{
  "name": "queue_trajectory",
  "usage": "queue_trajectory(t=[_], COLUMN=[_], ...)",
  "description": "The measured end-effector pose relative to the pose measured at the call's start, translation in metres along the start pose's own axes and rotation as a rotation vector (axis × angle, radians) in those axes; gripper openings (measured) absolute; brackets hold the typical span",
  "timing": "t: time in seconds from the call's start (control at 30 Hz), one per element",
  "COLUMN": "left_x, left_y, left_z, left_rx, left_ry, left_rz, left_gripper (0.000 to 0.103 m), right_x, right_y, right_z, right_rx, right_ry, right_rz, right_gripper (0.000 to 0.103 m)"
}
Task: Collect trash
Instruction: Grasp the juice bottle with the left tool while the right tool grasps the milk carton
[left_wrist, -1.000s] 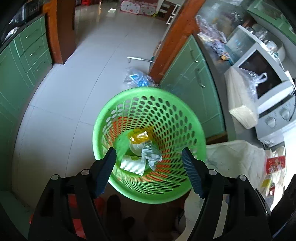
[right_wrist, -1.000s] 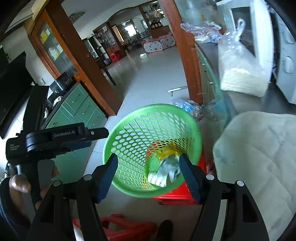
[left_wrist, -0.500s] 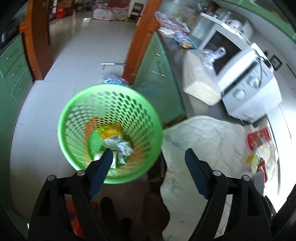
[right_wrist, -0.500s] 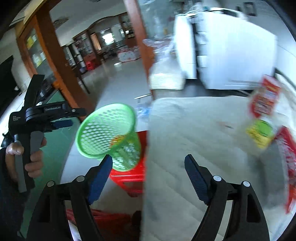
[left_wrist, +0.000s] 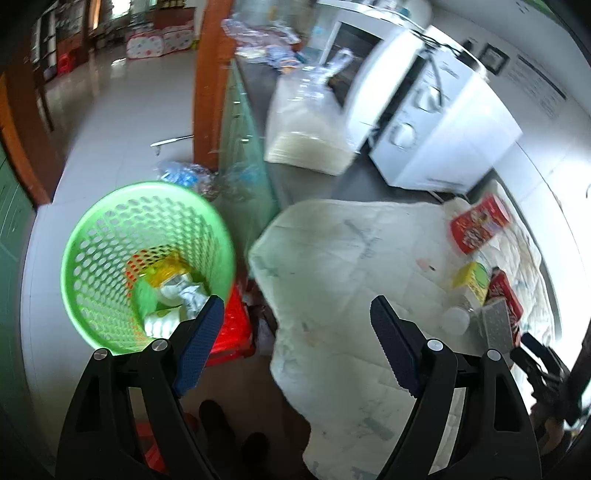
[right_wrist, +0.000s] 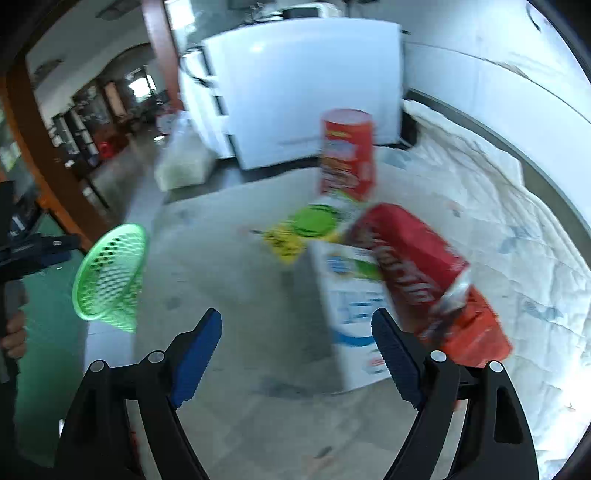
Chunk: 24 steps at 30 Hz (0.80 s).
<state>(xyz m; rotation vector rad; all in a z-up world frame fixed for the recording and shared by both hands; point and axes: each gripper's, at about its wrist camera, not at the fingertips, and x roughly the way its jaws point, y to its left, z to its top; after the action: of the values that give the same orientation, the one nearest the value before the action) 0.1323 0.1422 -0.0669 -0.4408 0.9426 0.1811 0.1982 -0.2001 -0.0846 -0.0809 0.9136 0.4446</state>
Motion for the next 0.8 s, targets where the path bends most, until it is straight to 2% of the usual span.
queue_trajectory(t=[0.1,0.37,0.6,0.67,0.8], left_x=[0.004,0.019,0.040,0.046,0.055], left_y=[-0.022,-0.088,-0.138,-0.151,-0.170], left_z=[0.002,0.006,0.007,0.006,0.006], left_rx=[0.045,0.202,0.307,0.335,0.378], left_ry=[0.004,0.019,0.052,0.062,0.074], left_rz=[-0.010,-0.045,-0.065,-0.073,-0.074], left_gripper=[0.080,0.080,0.080,0.080,0.080], right_x=[0.011,0.037,0.043,0.042,0.043], right_y=[-0.016,-0.041,-0.049,-0.052,-0.056], right_z=[0.002,0.001,0.004,0.003,0.004], right_rx=[0.021,0.083,0.090,0.084,0.083], right_ry=[0.027,0.100,0.106,0.107,0.111], right_rz=[-0.004,0.063,0.075,0.068,0.086], right_gripper=[0.080,0.080,0.080,0.085,0.086])
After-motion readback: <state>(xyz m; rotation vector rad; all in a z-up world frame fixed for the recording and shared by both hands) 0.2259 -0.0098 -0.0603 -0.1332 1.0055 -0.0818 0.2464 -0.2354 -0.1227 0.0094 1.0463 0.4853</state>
